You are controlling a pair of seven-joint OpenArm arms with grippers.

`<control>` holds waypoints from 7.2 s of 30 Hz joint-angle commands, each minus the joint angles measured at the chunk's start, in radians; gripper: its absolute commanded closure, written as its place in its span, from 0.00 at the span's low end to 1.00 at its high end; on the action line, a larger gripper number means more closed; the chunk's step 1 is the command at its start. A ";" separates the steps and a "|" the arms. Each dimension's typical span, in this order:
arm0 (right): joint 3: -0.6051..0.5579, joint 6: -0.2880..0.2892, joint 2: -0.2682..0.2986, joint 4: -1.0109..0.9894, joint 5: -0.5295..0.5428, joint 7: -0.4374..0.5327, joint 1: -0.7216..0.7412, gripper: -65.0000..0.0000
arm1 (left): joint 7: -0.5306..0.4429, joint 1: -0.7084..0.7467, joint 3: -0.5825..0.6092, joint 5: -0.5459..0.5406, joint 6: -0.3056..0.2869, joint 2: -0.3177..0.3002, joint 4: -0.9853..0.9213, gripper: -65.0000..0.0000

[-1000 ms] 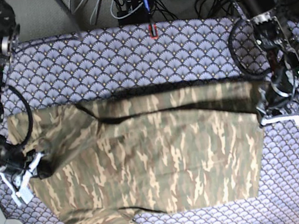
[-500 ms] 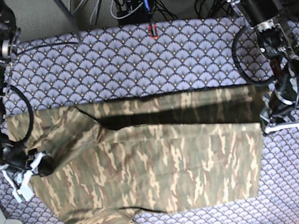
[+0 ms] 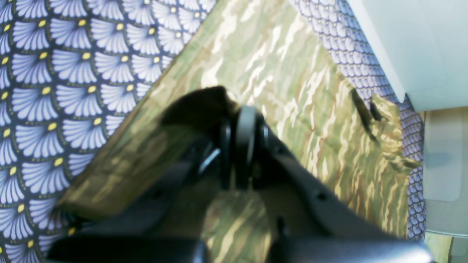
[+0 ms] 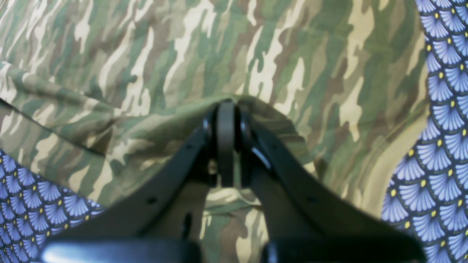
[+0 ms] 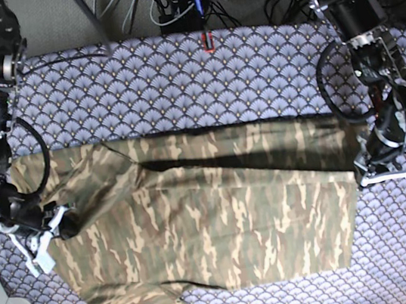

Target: Fold the T-shirt properly

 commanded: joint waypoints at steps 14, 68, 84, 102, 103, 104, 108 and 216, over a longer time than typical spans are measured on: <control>0.011 -0.004 0.037 0.018 0.019 -0.033 0.028 0.53 | -0.020 0.071 -0.004 -0.011 -0.006 -0.014 0.029 0.51; 0.232 -0.004 0.116 0.018 0.018 0.022 -0.304 0.52 | 0.025 0.200 -0.004 -0.006 -0.120 -0.084 0.074 0.51; 0.231 -0.004 0.099 -0.083 0.018 0.068 -0.279 0.53 | 0.023 0.201 -0.004 0.011 -0.118 -0.106 0.065 0.51; 0.225 -0.004 0.099 -0.137 0.018 0.119 -0.274 0.67 | 0.017 0.163 -0.005 0.063 -0.126 -0.103 -0.052 0.36; 0.225 -0.004 0.099 -0.137 0.018 0.119 -0.274 0.67 | 0.016 0.163 -0.005 0.063 -0.126 -0.103 -0.060 0.36; 0.225 -0.004 0.099 -0.137 0.018 0.119 -0.274 0.67 | 0.005 0.161 -0.005 0.060 -0.126 -0.101 -0.069 0.36; 0.225 -0.004 0.099 -0.137 0.018 0.119 -0.274 0.67 | -0.053 0.166 -0.005 0.053 -0.125 -0.098 -0.089 0.36; 0.436 -0.004 0.040 0.460 0.107 0.318 -0.960 0.95 | 0.289 0.573 -0.169 -0.151 -0.128 -0.144 0.243 0.94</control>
